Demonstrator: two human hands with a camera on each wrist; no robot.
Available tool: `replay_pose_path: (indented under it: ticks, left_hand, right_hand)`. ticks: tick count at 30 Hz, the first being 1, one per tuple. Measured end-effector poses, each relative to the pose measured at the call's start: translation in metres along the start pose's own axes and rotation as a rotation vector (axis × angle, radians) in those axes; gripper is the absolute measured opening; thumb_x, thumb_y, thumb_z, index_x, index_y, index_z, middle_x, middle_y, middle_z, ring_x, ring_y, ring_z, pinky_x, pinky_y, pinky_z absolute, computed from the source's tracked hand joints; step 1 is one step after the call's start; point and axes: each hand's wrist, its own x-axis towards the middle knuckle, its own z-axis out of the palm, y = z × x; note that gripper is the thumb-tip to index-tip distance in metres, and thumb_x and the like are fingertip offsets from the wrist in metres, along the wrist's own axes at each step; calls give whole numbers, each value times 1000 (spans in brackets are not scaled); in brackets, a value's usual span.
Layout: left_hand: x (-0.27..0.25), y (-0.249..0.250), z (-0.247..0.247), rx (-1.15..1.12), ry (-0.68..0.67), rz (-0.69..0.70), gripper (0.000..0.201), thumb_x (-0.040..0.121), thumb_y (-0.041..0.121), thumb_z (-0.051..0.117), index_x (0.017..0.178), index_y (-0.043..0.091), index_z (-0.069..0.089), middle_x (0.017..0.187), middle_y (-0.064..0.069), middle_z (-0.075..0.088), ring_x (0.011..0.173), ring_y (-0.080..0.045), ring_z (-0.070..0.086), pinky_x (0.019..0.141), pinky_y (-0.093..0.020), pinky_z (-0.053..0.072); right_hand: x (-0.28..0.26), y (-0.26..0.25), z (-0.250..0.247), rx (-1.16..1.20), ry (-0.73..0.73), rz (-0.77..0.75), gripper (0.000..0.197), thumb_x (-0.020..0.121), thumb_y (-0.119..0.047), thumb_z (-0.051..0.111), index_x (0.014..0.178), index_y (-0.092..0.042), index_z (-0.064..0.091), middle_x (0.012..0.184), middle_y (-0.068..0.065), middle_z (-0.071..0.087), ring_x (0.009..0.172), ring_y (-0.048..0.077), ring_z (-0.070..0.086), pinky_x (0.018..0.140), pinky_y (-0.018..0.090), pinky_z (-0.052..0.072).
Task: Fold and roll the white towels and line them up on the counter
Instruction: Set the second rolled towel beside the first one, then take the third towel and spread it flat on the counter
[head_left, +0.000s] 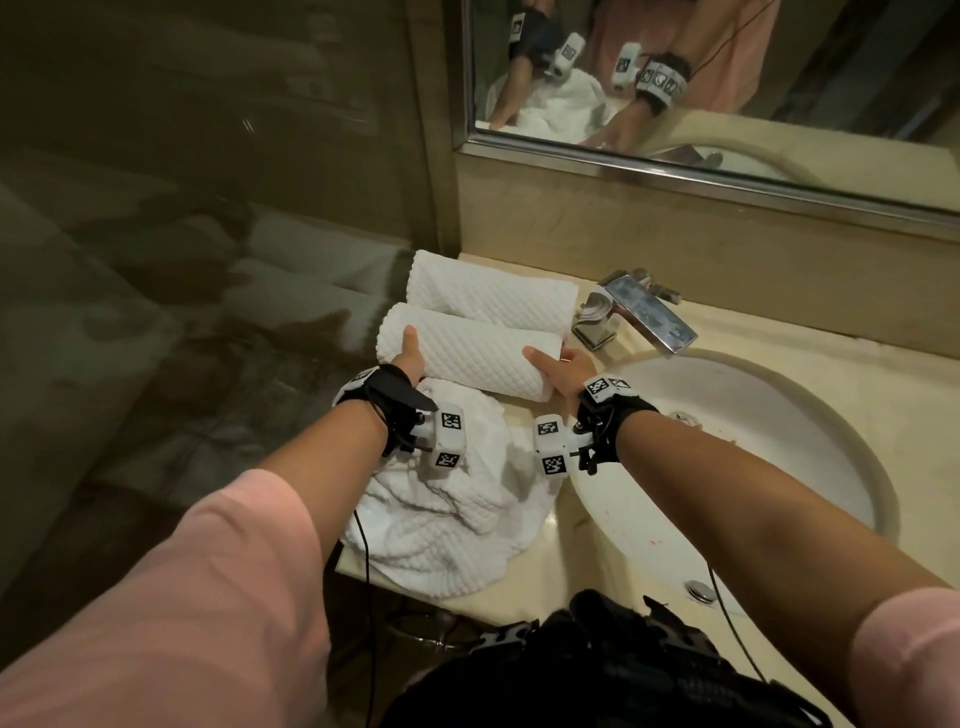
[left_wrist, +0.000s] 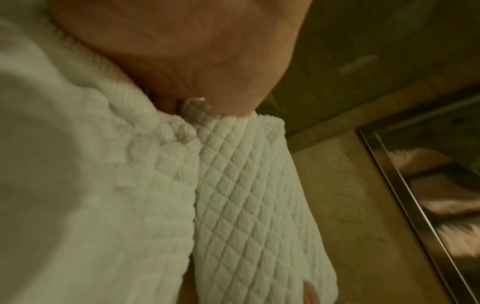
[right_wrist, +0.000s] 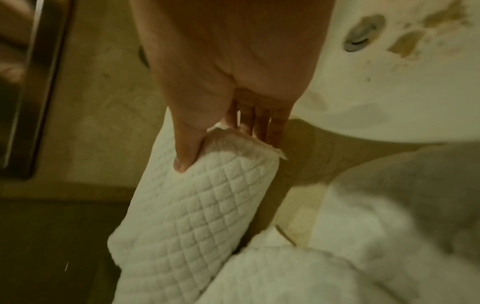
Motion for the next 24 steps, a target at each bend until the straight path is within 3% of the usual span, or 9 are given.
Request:
replay_pose_path:
  ticks: [5, 9, 11, 14, 16, 19, 22, 24]
  left_hand:
    - [-15, 0, 1, 289, -28, 146, 89, 88, 73, 29, 147, 5, 31, 148, -12, 40, 133, -27, 43, 110, -32, 30]
    - [-27, 1, -11, 785, -168, 224, 76, 88, 59, 52, 147, 16, 31, 151, -3, 34, 137, -24, 33, 110, -31, 25]
    - [-38, 5, -18, 963, -179, 207, 78, 84, 58, 60, 145, 15, 36, 149, -4, 38, 135, -24, 38, 110, -31, 29]
    - [-46, 14, -28, 880, -285, 110, 85, 64, 53, 82, 132, 12, 51, 138, 0, 51, 125, -23, 49, 107, -35, 38]
    - [-51, 17, -34, 802, -370, 83, 90, 49, 50, 91, 126, 14, 59, 131, -3, 60, 118, -23, 58, 104, -37, 44]
    - [-82, 20, -35, 744, -530, 64, 62, 64, 38, 86, 117, 12, 67, 114, -7, 70, 109, -25, 65, 103, -41, 46]
    - [-115, 20, -33, 706, -673, 89, 43, 82, 27, 73, 119, 7, 65, 117, -11, 68, 114, -27, 62, 106, -42, 43]
    - [-131, 18, -30, 648, -711, 111, 40, 87, 24, 67, 122, 5, 62, 119, -12, 67, 115, -27, 61, 103, -41, 46]
  right_hand:
    - [42, 23, -10, -231, -14, 54, 123, 29, -92, 64, 120, -10, 59, 112, 7, 66, 96, 29, 66, 88, 45, 53]
    - [48, 27, -17, -266, -84, 84, 116, 27, -87, 68, 109, -5, 60, 98, 13, 72, 89, 36, 69, 87, 52, 54]
    - [38, 18, -18, -254, -112, 100, 122, 27, -83, 74, 115, -1, 57, 101, 14, 71, 92, 36, 68, 88, 53, 53]
    - [30, 12, -20, -226, -151, 148, 106, 48, -69, 77, 123, 2, 52, 101, 15, 69, 92, 36, 68, 90, 54, 52]
    - [7, 1, -20, -216, -160, 188, 96, 62, -66, 71, 125, 2, 47, 101, 20, 68, 94, 40, 68, 92, 56, 50]
    - [-42, -14, -16, -221, -214, 243, 77, 83, -63, 53, 128, -3, 42, 111, 20, 63, 94, 37, 67, 86, 46, 52]
    - [-71, -12, -17, -252, -402, 292, 55, 94, -53, 48, 101, 1, 51, 91, 18, 63, 56, 28, 66, 55, 34, 55]
    - [-83, -9, -15, -261, -512, 281, 53, 92, -56, 49, 97, -3, 55, 82, 11, 64, 55, 22, 64, 52, 29, 52]
